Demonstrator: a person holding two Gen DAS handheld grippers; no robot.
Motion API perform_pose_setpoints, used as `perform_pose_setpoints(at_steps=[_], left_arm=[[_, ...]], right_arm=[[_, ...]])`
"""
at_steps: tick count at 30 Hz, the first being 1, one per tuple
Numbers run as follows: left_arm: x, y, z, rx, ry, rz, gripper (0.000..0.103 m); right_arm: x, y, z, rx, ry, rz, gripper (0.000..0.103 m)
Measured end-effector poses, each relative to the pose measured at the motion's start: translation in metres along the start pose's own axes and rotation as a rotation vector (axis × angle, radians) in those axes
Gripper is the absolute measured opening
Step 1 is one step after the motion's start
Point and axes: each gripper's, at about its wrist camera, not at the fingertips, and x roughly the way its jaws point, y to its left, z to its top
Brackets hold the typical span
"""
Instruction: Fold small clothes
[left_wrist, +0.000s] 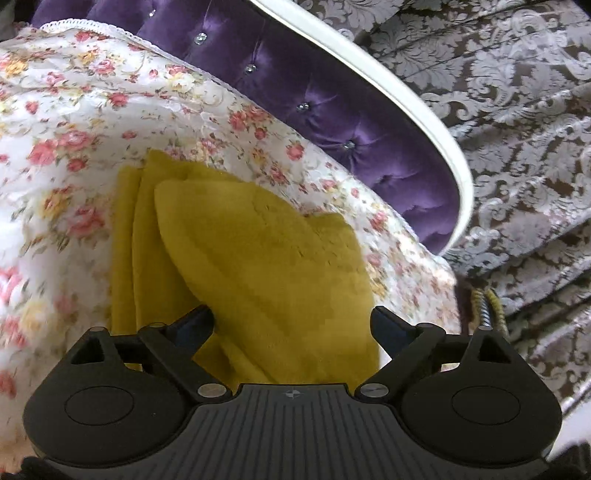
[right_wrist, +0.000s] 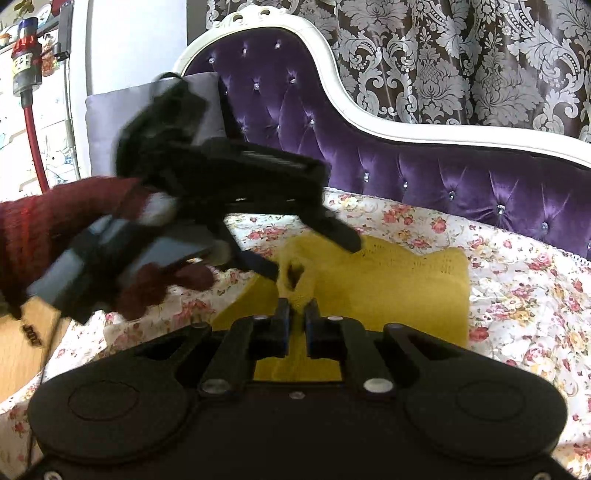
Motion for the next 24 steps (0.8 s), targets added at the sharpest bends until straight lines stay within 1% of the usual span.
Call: perform_pose_setpoints(at_steps=[3, 4, 5, 6, 7, 8, 9, 10, 11, 12, 14, 18, 21, 24], left_arm=[[0.014, 0.003, 0.008, 0.022, -0.035, 0.046, 0.091], [0.017, 0.003, 0.01, 0.033, -0.046, 0.051, 0.089], [0.018, 0.002, 0.012, 0.043, -0.061, 0.056, 0.084], [0.019, 0.001, 0.013, 0.052, -0.074, 0.073, 0.075], [0.021, -0.001, 0.015, 0.064, -0.079, 0.099, 0.07], [0.022, -0.002, 0.016, 0.073, -0.076, 0.12, 0.06], [0.024, -0.003, 0.018, 0.085, -0.069, 0.137, 0.046], [0.025, -0.004, 0.019, 0.104, -0.067, 0.147, 0.035], [0.023, -0.005, 0.019, 0.126, -0.082, 0.159, 0.011], [0.022, -0.006, 0.02, 0.142, -0.093, 0.166, 0.012], [0.016, -0.009, 0.025, 0.178, -0.083, 0.157, 0.011], [-0.003, -0.025, 0.035, 0.305, -0.106, 0.167, 0.011], [-0.009, -0.023, 0.042, 0.332, -0.112, 0.18, 0.011], [0.0, -0.004, 0.045, 0.324, -0.061, 0.208, 0.012]], right_arm=[[0.0, 0.002, -0.003, 0.005, -0.001, 0.008, 0.013], [0.0, 0.003, -0.003, -0.001, -0.002, 0.008, 0.013], [0.0, 0.005, -0.004, -0.008, -0.003, 0.008, 0.013], [0.0, 0.007, -0.004, -0.015, -0.003, 0.011, 0.013], [0.001, 0.008, -0.004, -0.02, -0.003, 0.014, 0.013], [0.002, 0.009, -0.004, -0.026, -0.003, 0.016, 0.013], [0.002, 0.011, -0.005, -0.031, -0.003, 0.016, 0.013], [0.002, 0.013, -0.006, -0.034, -0.003, 0.018, 0.013], [0.002, 0.015, -0.006, -0.036, -0.004, 0.019, 0.013], [0.002, 0.017, -0.005, -0.038, -0.006, 0.02, 0.013], [0.0, 0.021, -0.002, -0.041, -0.012, 0.024, 0.013], [0.001, 0.03, 0.009, -0.063, -0.038, 0.036, 0.013], [0.011, 0.04, 0.017, -0.093, -0.038, 0.05, 0.013], [0.033, 0.053, 0.014, -0.146, 0.007, 0.062, 0.013]])
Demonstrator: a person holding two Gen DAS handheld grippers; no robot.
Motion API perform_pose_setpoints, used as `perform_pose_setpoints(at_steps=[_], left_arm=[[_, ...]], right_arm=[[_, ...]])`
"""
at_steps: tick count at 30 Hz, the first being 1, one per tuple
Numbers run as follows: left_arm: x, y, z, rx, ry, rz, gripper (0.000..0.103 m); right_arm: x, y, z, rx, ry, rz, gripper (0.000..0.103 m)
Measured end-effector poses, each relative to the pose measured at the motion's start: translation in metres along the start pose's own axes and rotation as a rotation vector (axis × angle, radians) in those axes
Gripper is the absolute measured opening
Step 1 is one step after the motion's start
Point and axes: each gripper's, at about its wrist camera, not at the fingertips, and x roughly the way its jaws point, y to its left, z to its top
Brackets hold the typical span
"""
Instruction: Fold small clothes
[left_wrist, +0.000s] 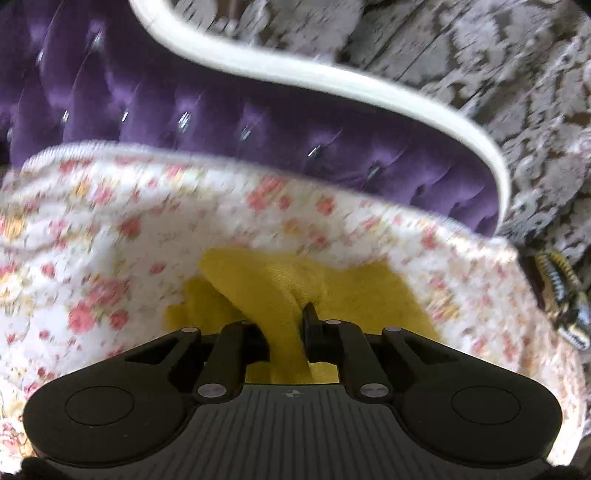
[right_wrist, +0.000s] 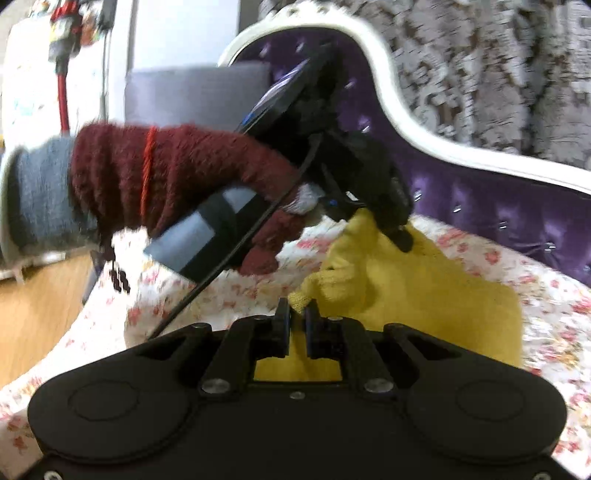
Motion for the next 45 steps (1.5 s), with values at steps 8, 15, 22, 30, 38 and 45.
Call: perform_pose_setpoints(at_steps=[8, 15, 22, 30, 38, 45], left_arm=[[0.013, 0.039, -0.01, -0.077, -0.005, -0.02, 0.04], [-0.009, 0.048, -0.006, -0.046, -0.046, 0.185, 0.069], [-0.053, 0.02, -0.033, -0.004, -0.123, 0.116, 0.076], [-0.039, -0.009, -0.096, 0.03, 0.021, 0.105, 0.076], [-0.053, -0.008, -0.115, 0.027, 0.015, 0.09, 0.077], [-0.048, -0.005, -0.114, -0.056, 0.021, -0.022, 0.078]], right_arm=[[0.021, 0.024, -0.019, -0.119, 0.106, 0.076, 0.027], [-0.007, 0.008, -0.013, -0.031, 0.095, 0.103, 0.028], [-0.028, -0.032, -0.009, 0.117, 0.059, -0.002, 0.04], [-0.03, -0.093, -0.041, 0.369, 0.179, -0.144, 0.039], [-0.04, -0.108, -0.041, 0.377, 0.195, -0.126, 0.04], [-0.04, -0.141, -0.028, 0.456, 0.091, -0.099, 0.074]])
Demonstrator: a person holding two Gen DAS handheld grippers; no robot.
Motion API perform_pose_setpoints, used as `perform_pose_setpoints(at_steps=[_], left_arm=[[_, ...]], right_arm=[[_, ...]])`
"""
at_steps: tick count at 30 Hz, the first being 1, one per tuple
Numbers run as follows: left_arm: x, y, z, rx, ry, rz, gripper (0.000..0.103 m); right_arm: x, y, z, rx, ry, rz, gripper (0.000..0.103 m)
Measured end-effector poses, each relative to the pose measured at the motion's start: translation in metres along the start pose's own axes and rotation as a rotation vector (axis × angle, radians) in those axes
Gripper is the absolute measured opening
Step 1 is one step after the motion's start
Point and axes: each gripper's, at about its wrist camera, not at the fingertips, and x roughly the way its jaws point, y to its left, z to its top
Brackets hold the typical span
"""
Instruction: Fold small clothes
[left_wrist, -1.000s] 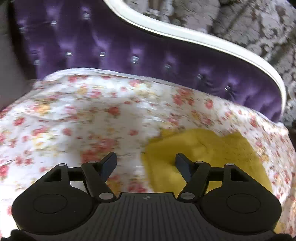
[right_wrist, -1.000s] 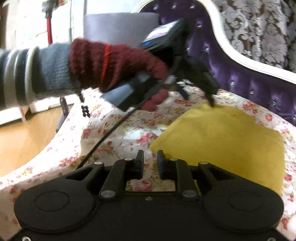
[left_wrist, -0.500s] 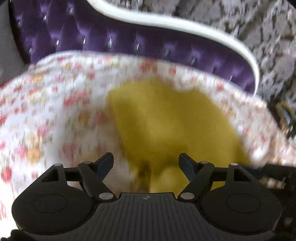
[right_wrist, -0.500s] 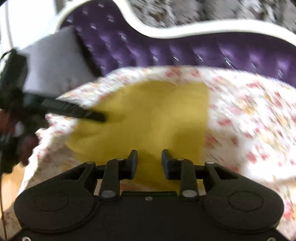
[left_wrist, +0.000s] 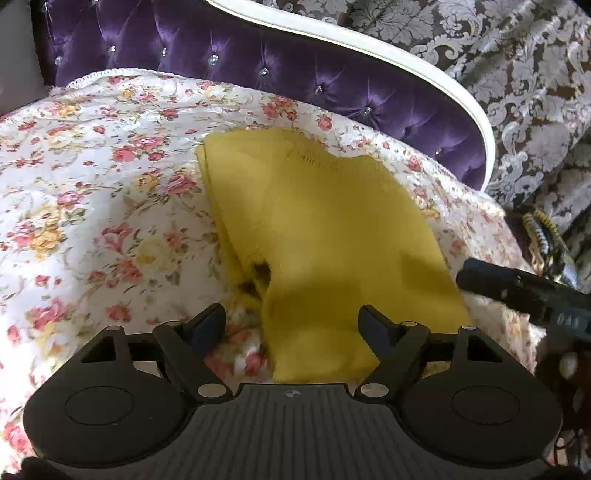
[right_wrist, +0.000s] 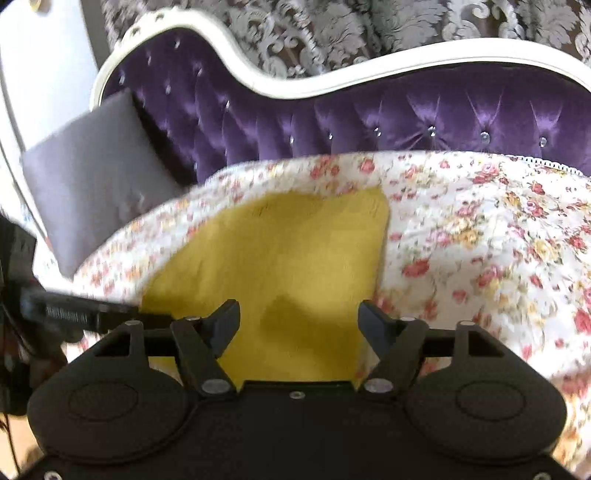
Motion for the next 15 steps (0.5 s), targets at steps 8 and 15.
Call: perform_pose_setpoints(at_steps=[8, 15], left_arm=[[0.027, -0.001, 0.011, -0.058, 0.012, -0.074, 0.093], [0.036, 0.005, 0.016, -0.129, -0.02, -0.141, 0.095]], right_arm=[[0.042, -0.041, 0.029, 0.103, 0.007, 0.087, 0.079], [0.086, -0.074, 0.03, 0.253, 0.043, 0.194, 0.082]])
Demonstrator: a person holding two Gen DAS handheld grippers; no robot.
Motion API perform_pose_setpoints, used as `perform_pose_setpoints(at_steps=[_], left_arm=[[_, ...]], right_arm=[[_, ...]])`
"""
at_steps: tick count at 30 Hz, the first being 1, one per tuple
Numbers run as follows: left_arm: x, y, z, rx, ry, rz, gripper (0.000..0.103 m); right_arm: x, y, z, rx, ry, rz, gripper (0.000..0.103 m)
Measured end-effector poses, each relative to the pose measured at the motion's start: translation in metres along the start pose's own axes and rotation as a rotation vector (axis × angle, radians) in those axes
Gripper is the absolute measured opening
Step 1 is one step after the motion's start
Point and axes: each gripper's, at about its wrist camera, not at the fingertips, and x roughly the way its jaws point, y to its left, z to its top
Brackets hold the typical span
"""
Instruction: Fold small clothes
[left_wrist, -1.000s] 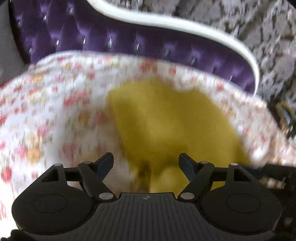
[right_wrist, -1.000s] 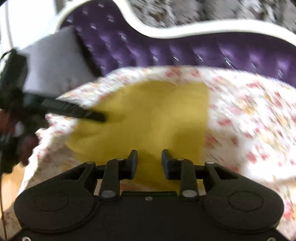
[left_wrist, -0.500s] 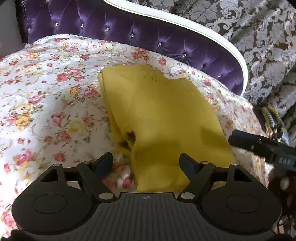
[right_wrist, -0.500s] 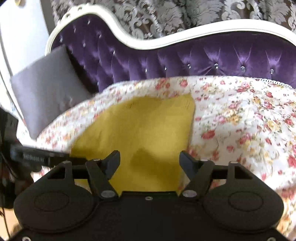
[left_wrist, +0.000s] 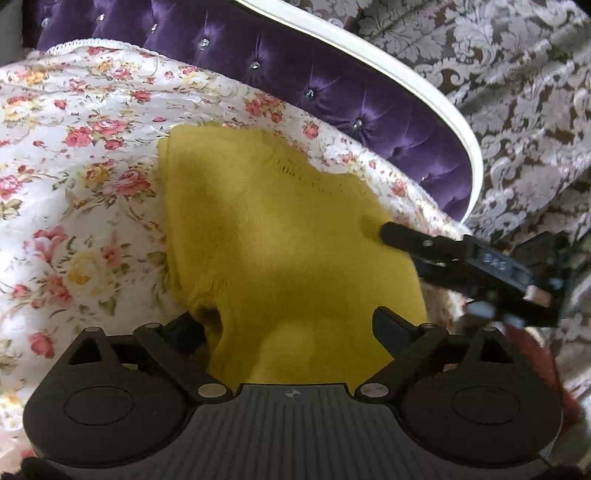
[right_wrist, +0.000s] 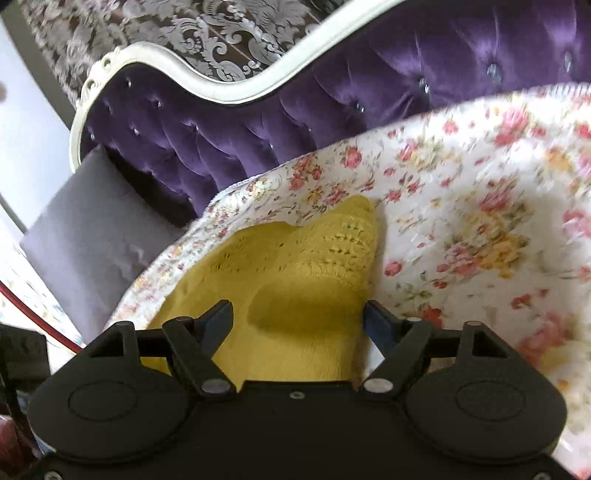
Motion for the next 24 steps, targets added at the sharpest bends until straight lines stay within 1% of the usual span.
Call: perform_pose_setpoints(at_steps=[3, 6, 7, 8, 9, 10, 11, 12, 14, 17, 21, 24], left_arm=[[0.002, 0.002, 0.001, -0.024, -0.016, -0.028, 0.096], [0.002, 0.003, -0.001, -0.038, -0.026, -0.057, 0.095], [0.002, 0.004, -0.001, -0.042, -0.024, -0.069, 0.094], [0.001, 0.004, -0.002, -0.045, -0.021, -0.084, 0.089], [0.0, 0.005, -0.004, -0.053, -0.017, -0.097, 0.084], [0.0, 0.006, -0.004, -0.064, -0.011, -0.102, 0.071], [0.0, 0.007, -0.006, -0.08, -0.006, -0.104, 0.047], [0.001, 0.008, -0.007, -0.094, 0.002, -0.101, 0.02], [0.004, 0.01, -0.009, -0.101, 0.027, -0.111, 0.018], [-0.004, -0.002, -0.008, -0.055, 0.008, -0.083, 0.018], [-0.022, -0.014, -0.005, -0.043, 0.005, -0.108, 0.017], [-0.042, -0.023, -0.014, -0.03, 0.012, -0.128, 0.017]], right_arm=[[0.008, -0.007, 0.0, 0.038, -0.027, 0.065, 0.086], [0.015, -0.01, 0.003, 0.065, -0.038, 0.111, 0.087], [0.016, -0.009, 0.003, 0.064, -0.037, 0.118, 0.086], [0.017, -0.009, 0.005, 0.058, -0.03, 0.12, 0.078], [0.019, -0.008, 0.005, 0.054, -0.019, 0.115, 0.062], [0.021, -0.008, 0.005, 0.055, -0.004, 0.107, 0.054], [0.023, -0.009, 0.004, 0.055, 0.009, 0.092, 0.049], [0.024, -0.009, 0.004, 0.056, 0.016, 0.083, 0.048], [0.022, -0.005, 0.005, 0.05, 0.012, 0.06, 0.047], [0.014, 0.006, 0.008, 0.045, 0.009, 0.024, 0.045], [-0.004, 0.023, 0.01, 0.056, 0.008, 0.003, 0.042], [-0.023, 0.036, 0.003, 0.085, 0.017, 0.01, 0.042]])
